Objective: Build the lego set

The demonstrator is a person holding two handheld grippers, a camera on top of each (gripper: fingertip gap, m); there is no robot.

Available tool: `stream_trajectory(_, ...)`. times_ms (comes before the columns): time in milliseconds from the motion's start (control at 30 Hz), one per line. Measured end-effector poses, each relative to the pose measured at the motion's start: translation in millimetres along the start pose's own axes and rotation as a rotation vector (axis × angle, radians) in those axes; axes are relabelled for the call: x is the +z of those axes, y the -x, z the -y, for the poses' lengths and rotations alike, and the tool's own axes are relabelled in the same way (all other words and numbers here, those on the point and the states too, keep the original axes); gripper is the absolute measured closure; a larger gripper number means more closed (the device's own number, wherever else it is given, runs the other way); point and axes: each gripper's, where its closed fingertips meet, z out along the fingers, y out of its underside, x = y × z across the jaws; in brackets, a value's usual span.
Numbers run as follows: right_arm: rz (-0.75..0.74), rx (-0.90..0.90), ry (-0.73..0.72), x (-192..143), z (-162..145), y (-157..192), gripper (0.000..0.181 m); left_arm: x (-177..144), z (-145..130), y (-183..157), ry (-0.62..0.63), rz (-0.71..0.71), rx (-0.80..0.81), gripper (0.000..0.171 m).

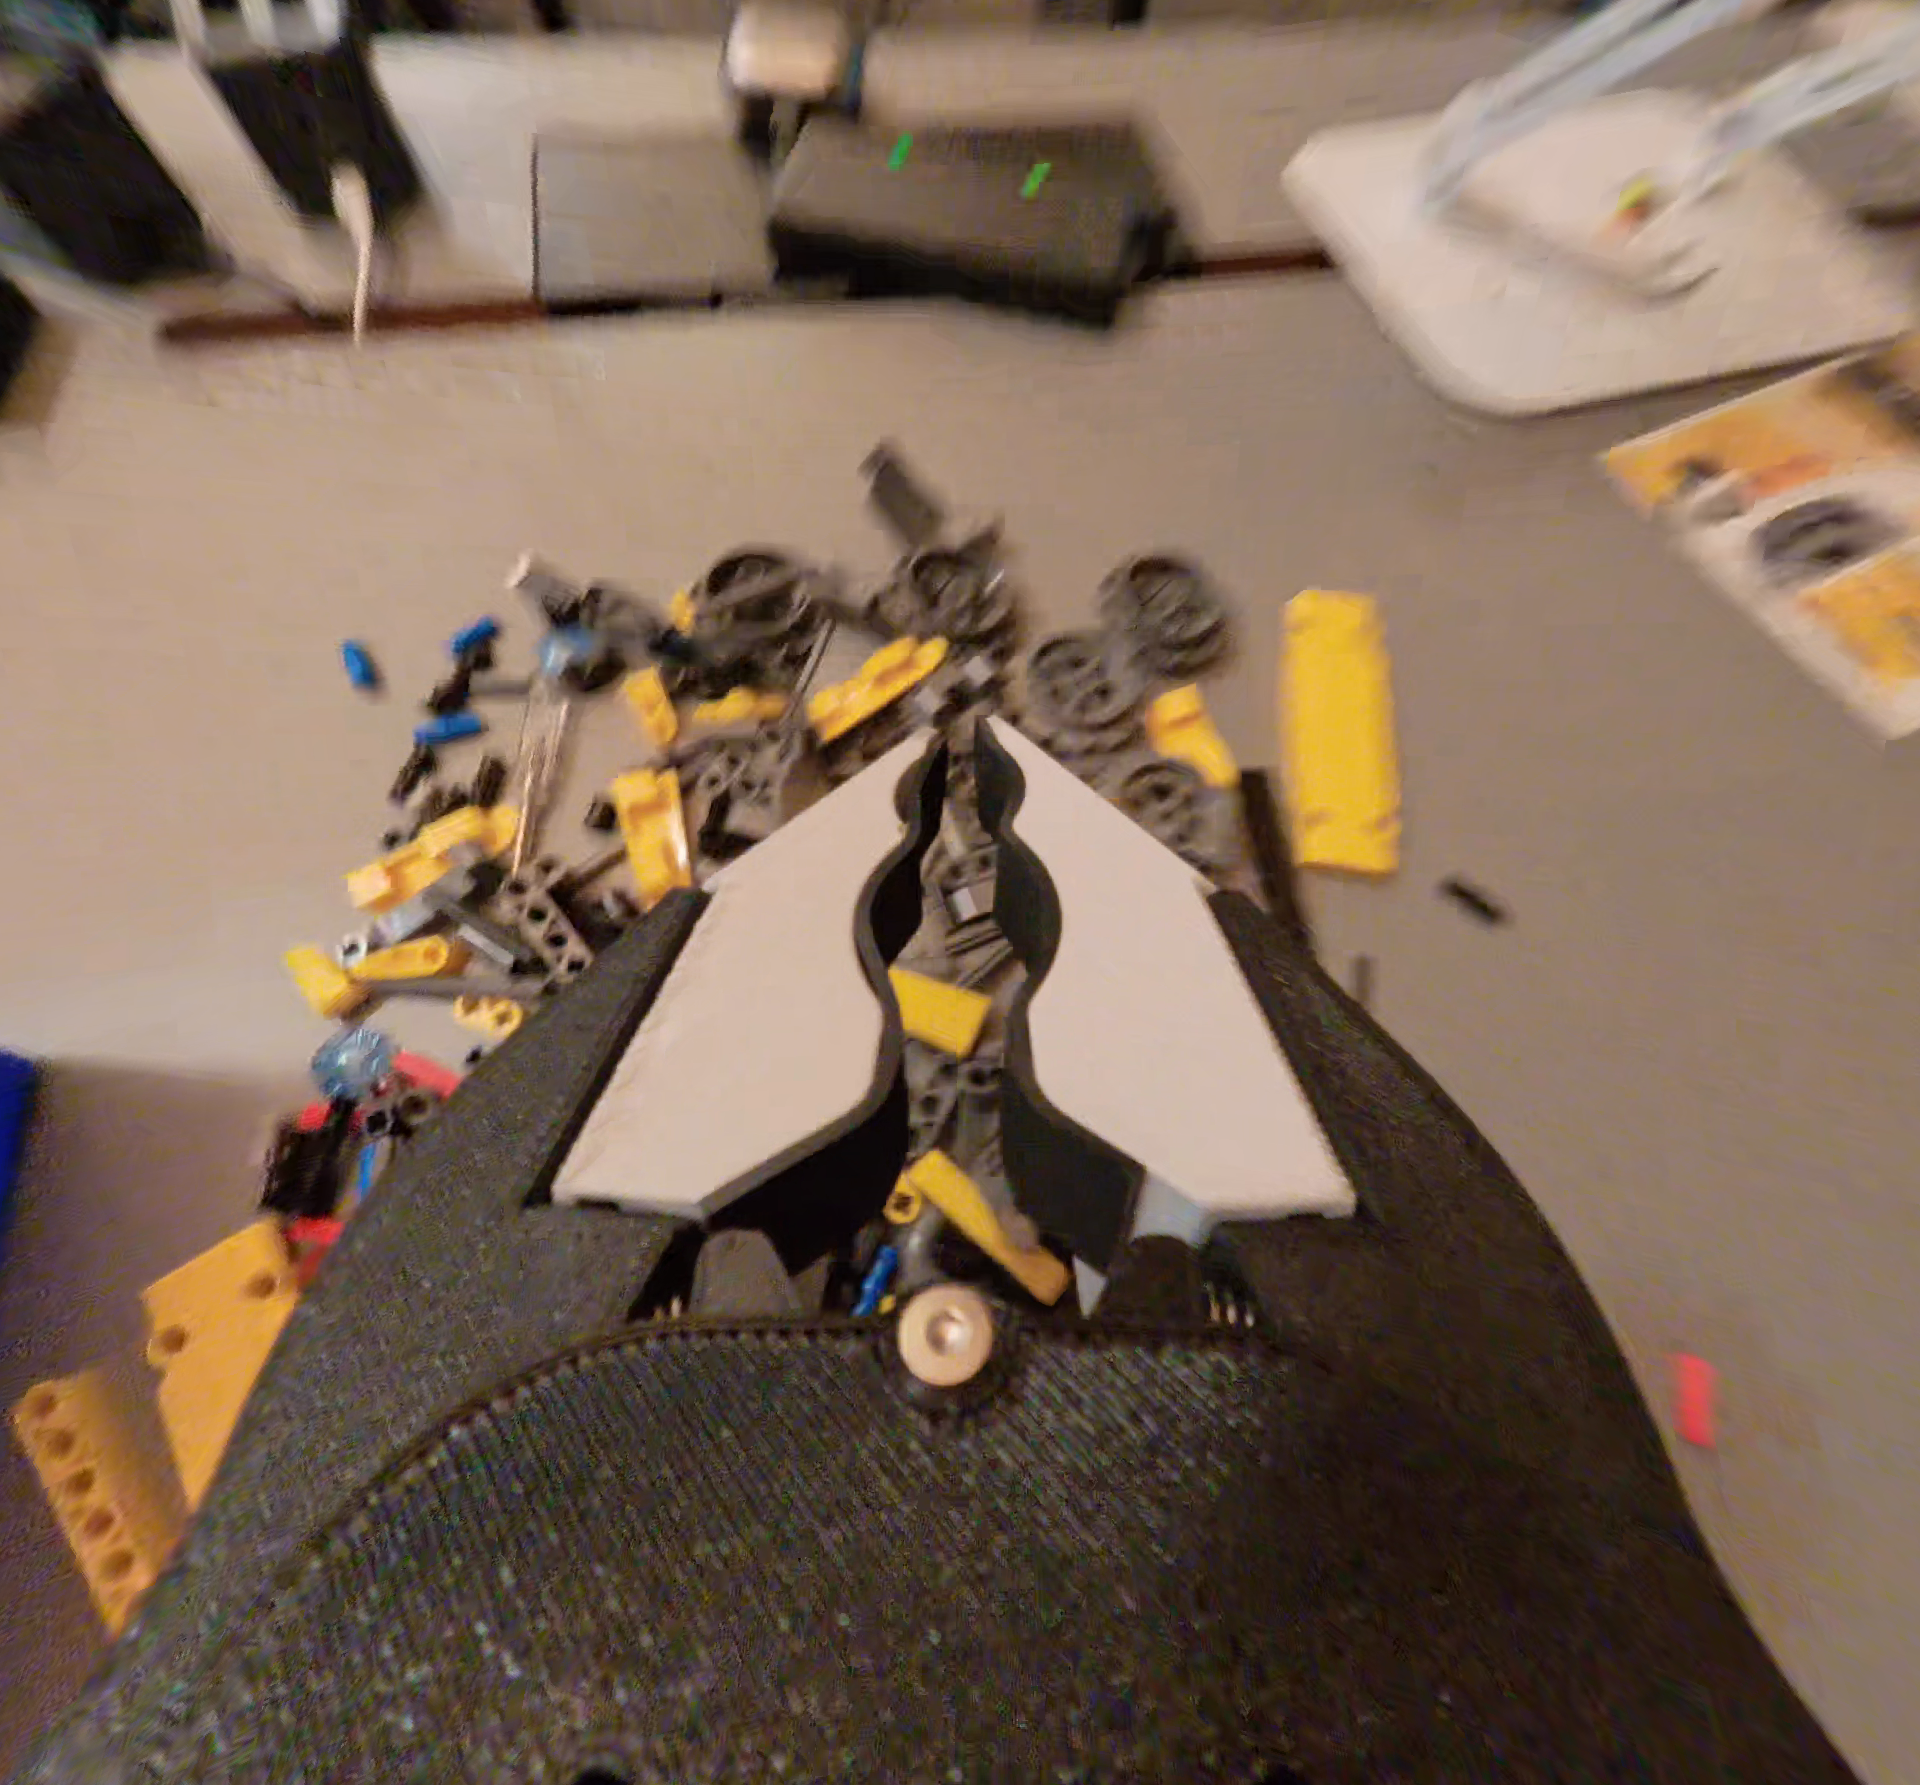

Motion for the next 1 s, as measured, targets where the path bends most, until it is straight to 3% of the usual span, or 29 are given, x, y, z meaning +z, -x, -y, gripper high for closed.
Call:
stream_trajectory(133, -0.02, -0.008, -0.009, -4, 4, -2, 0.132, 25, -49, -5, 0.204, -0.041, -0.039, 0.162)
stream_trajectory(267, -0.004, 0.007, -0.011, -3, 3, 0, 0.132, 21, -46, 5, 0.182, 0.039, -0.003, 0.157)
stream_trajectory(867, -0.029, -0.035, 0.033, 1, -6, -2, 0.132, 22, -58, -2, 0.24, 0.043, 0.094, 0.154)
stream_trajectory(1000, -0.027, -0.038, 0.032, 1, -5, -1, 0.132, 22, -58, -2, 0.237, 0.047, 0.113, 0.161)
